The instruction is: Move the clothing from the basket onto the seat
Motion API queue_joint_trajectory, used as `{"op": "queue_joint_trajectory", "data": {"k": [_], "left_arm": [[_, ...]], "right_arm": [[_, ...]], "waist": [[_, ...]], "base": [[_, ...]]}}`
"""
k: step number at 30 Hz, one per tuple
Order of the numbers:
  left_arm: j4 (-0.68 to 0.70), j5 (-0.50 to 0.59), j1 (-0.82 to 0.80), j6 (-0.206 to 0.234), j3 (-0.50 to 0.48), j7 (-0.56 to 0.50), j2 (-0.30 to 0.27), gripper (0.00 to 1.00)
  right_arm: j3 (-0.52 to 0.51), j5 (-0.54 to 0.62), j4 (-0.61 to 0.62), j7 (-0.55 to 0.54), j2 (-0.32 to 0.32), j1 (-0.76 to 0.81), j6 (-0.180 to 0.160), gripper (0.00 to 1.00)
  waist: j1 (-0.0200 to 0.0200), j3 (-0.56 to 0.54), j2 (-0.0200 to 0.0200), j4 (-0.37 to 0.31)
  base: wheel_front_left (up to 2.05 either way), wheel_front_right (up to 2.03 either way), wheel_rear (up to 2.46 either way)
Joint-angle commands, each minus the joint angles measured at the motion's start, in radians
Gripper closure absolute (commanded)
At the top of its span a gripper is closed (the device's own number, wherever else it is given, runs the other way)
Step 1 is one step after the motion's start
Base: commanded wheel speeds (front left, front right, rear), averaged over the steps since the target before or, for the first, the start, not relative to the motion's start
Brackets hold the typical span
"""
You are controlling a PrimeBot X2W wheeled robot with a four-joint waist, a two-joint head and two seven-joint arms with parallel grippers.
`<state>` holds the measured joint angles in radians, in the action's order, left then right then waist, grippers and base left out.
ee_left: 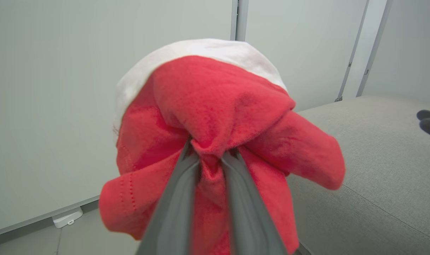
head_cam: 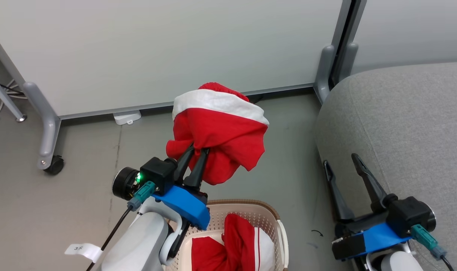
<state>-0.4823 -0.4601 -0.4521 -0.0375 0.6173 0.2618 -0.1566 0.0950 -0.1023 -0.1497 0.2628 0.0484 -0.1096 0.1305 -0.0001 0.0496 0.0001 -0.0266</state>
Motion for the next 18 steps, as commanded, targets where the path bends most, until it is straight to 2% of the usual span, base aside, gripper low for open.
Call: {"op": "queue_joint_trajectory", "data": {"k": [1,18], "left_arm": [[0.002,0.011,0.007,-0.006,-0.01,0.005,-0.002,1.0],[-0.022,0.085,-0.024,-0.056,0.023,0.005,0.048,1.0]], "right_arm": [[0.011,-0.01,0.001,0.003,0.003,0.016,0.0,0.0],[0.251,-0.184,-0.032,0.003,0.004,-0.011,0.0,0.0]], "waist": [[0.0001,-0.003,-0.0001,0.001],[0.0001,-0.007,-0.0001,0.04]], "base": [[0.0,0.0,0.0],[0.0,0.0,0.0]]}}
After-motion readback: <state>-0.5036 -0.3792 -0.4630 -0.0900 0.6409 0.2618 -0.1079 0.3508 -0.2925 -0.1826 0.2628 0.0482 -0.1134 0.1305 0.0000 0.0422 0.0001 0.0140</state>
